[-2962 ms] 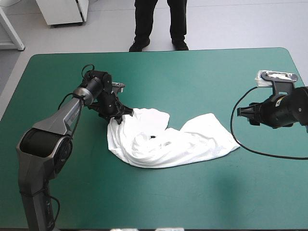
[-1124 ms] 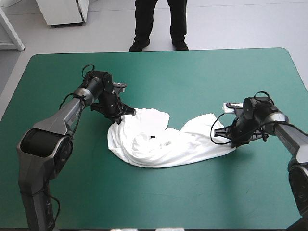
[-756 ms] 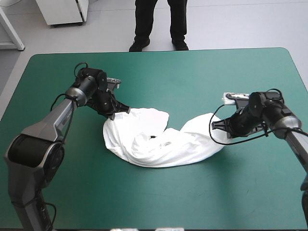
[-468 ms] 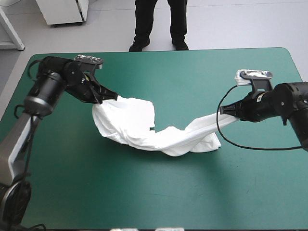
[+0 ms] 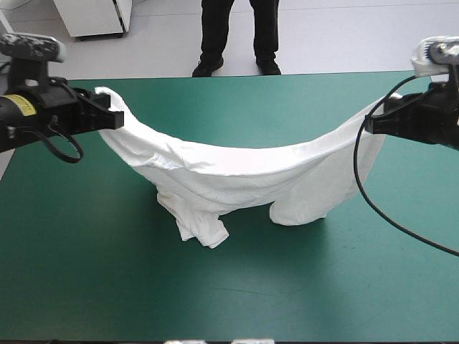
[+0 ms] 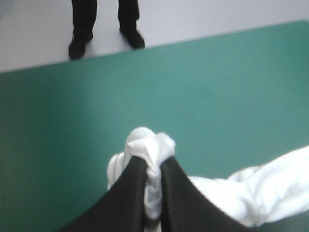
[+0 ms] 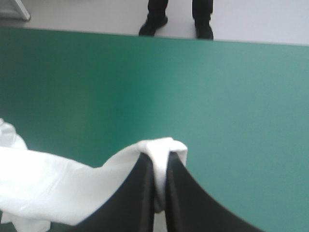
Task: Fold the cloth
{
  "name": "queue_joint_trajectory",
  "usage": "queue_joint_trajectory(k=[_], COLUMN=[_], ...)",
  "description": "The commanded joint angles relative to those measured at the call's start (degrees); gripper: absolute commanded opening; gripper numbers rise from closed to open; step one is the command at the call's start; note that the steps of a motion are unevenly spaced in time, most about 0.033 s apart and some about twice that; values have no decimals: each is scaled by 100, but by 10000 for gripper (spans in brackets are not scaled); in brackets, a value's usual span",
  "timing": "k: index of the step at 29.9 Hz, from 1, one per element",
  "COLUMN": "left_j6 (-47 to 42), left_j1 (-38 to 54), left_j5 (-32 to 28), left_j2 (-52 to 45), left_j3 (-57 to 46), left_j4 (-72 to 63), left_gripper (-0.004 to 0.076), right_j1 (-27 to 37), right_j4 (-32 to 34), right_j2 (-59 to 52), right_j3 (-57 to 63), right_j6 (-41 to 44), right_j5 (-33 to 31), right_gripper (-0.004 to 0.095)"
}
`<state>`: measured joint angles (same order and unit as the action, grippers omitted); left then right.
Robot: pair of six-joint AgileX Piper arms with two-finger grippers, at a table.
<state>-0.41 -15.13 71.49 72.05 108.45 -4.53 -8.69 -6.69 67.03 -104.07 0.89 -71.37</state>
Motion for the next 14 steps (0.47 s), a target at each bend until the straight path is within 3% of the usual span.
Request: queue_joint_trajectory(k=[1,14], left_j6=[41,196], left_j1=[1,1], left_j5=[-252,-1224], left_j2=[-162,-162], left_j3=[976,3379], left_j4=[-244,-1033], left_gripper=[-10,-10], right_j1=[2,2], right_j4=[0,-22], right_j2=[-127,-117], right_j3=[-938,-3418], right_j6=[-89,-200], right_j5=[351,721], right_gripper=[-17,-17])
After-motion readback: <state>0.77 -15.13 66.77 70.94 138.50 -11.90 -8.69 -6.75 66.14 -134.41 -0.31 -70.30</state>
